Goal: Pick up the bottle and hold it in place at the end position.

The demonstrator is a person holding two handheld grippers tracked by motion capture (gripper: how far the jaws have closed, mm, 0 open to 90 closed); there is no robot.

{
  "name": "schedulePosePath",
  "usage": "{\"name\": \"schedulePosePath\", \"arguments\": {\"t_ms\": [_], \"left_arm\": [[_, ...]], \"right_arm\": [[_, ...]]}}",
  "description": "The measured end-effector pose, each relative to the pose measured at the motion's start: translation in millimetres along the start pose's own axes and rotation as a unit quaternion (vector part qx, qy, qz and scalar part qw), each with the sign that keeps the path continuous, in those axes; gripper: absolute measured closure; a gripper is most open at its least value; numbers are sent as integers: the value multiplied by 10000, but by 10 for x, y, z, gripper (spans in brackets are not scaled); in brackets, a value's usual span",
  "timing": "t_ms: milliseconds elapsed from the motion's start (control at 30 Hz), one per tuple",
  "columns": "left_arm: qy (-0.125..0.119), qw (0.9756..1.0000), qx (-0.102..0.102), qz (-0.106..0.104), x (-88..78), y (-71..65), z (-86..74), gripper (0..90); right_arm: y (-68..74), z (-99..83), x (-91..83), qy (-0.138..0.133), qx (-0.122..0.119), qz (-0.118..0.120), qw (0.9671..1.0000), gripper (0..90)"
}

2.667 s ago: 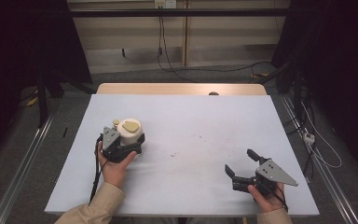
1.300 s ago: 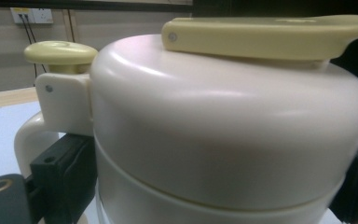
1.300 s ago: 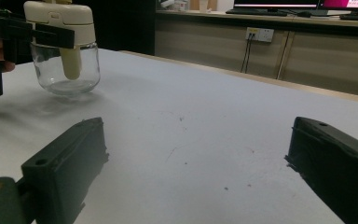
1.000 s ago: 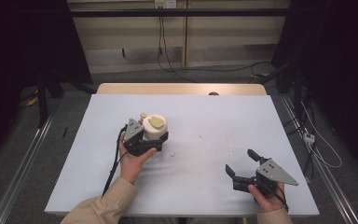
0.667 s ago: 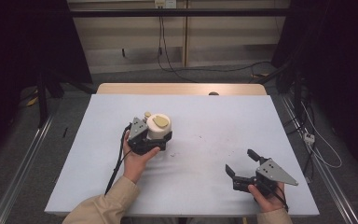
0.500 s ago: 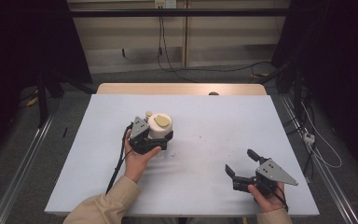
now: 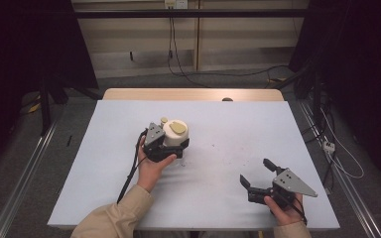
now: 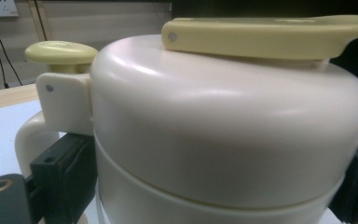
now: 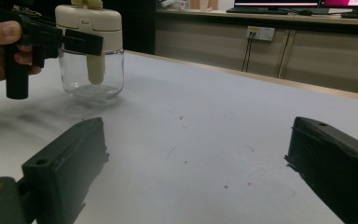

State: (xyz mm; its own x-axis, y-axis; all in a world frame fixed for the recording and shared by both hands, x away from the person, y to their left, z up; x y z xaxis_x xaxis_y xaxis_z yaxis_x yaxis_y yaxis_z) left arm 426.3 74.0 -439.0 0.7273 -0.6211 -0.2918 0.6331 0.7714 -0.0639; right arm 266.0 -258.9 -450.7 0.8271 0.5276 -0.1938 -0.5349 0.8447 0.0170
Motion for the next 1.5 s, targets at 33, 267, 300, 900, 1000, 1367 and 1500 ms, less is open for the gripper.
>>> {"name": "schedulePosePath", "arguments": {"t_ms": [33,267,300,900,1000,1367,1500], "left_arm": [[5,10000,-17,-6,8,-7,0,65],[-12,10000,-37,-29,55,-19,10,66],[-11,10000,-4,-33,59,-15,11,66],[1,10000,-59,-52,163,-46,32,65],[-4,10000,-29,-84,179,-65,49,65],[-16,9999,-45,-115,240,-112,78,65],[-6,9999,-76,-126,260,-121,78,66]], "right_arm": [[-1,0,-1,-5,3,-2,10000,36],[-7,-3,-9,-3,18,-8,10000,36],[-7,-3,-9,-2,17,-8,10000,36],[-15,-6,-9,-2,24,-15,10000,36],[-15,-7,-9,4,25,-7,10000,36],[-16,-6,-9,0,27,2,10000,36],[-14,-5,-10,-7,23,9,10000,37]]}}
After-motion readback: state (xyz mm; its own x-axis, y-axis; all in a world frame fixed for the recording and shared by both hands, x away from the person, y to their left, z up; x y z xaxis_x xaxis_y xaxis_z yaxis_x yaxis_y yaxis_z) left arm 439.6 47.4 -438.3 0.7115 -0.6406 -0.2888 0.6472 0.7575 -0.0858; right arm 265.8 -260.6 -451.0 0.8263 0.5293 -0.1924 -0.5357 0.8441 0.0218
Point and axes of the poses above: each handheld gripper's, and its own axes: x roughly forward along the jaws, z roughly out of its top, y roughly to its left, the point moved 1 cm from there along x, roughly forward along the jaws, and after that the axes turned 6 degrees about z, right-handed, at the moved point
